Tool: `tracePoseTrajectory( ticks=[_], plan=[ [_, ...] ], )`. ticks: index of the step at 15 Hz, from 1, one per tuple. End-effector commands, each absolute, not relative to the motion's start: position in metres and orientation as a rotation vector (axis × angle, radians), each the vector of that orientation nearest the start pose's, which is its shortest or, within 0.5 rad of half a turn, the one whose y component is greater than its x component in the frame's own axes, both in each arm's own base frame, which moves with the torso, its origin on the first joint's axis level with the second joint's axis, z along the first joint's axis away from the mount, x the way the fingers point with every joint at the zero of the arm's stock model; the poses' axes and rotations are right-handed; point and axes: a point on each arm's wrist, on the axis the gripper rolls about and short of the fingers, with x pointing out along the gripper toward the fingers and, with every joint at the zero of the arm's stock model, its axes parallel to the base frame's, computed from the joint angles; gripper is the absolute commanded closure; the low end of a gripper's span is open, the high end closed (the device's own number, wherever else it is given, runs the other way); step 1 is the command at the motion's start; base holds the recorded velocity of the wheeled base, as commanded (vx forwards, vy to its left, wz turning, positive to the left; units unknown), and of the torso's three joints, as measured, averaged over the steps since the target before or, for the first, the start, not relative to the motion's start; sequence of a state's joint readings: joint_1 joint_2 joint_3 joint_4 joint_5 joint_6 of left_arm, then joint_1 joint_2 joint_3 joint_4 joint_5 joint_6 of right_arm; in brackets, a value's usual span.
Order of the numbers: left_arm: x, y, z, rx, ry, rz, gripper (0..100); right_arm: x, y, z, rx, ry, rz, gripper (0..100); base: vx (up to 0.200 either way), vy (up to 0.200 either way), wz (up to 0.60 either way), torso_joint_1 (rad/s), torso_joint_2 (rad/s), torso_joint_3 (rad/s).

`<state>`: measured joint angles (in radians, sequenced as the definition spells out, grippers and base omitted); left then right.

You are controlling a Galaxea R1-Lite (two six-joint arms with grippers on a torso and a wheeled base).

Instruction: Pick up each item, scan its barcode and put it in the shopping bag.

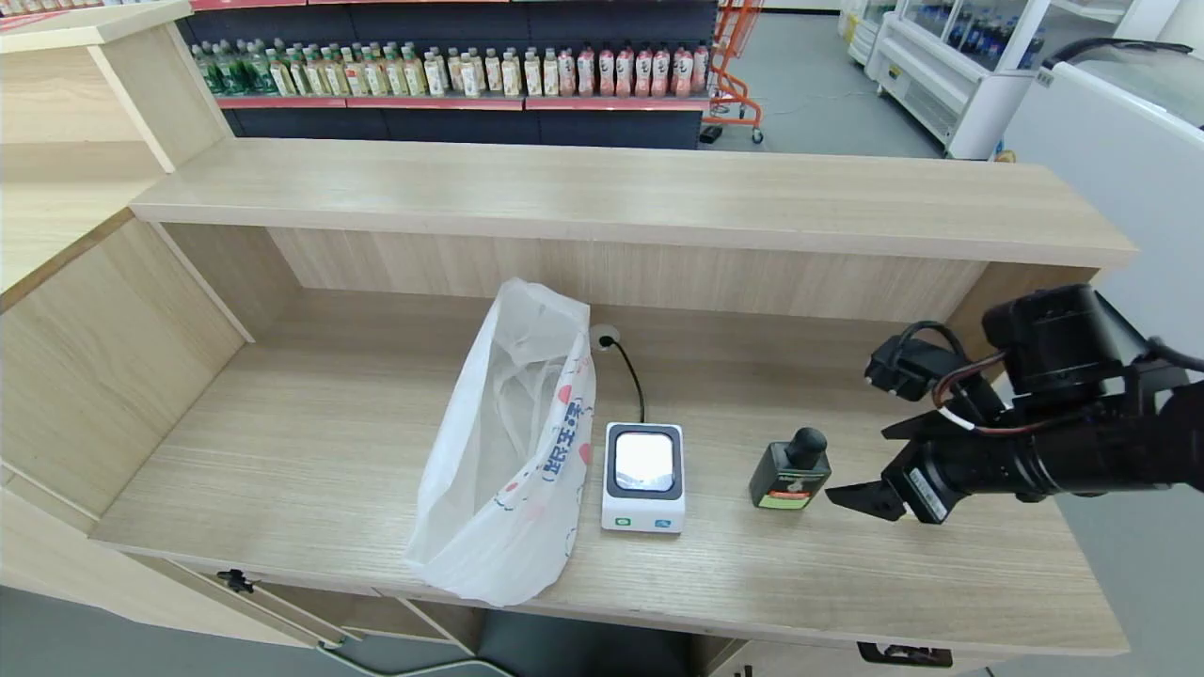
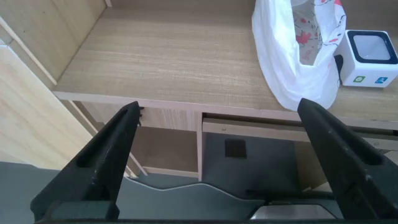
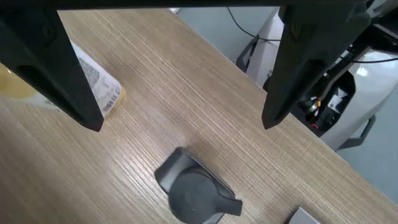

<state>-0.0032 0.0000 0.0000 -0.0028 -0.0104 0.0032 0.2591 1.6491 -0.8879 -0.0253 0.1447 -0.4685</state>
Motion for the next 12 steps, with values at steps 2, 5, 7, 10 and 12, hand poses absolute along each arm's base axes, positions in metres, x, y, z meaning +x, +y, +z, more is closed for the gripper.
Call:
tracePoseTrajectory(
  ticks=[2, 5, 7, 10, 12],
  plan=[
    [-0.023, 0.000, 0.076, 0.003, -0.002, -0.014, 0, 0.289, 0.087, 0.134, -0.541, 0.676, 0.608, 0, 0.000, 0.000, 0.00, 0.000, 0.00, 0.000],
    [-0.023, 0.000, 0.076, 0.003, -0.002, -0.014, 0, 0.306, 0.090, 0.126, -0.543, 0.654, 0.599, 0, 0.000, 0.000, 0.00, 0.000, 0.00, 0.000],
    [-0.023, 0.000, 0.076, 0.003, -0.002, -0.014, 0, 0.312, 0.093, 0.121, -0.538, 0.643, 0.606, 0, 0.000, 0.000, 0.00, 0.000, 0.00, 0.000],
    [-0.023, 0.000, 0.076, 0.003, -0.002, -0.014, 0, 0.318, 0.097, 0.111, -0.505, 0.638, 0.677, 0, 0.000, 0.000, 0.00, 0.000, 0.00, 0.000],
    [-0.023, 0.000, 0.076, 0.003, -0.002, -0.014, 0, 0.324, 0.100, 0.102, -0.491, 0.649, 0.712, 0, 0.000, 0.000, 0.00, 0.000, 0.00, 0.000]
  ],
)
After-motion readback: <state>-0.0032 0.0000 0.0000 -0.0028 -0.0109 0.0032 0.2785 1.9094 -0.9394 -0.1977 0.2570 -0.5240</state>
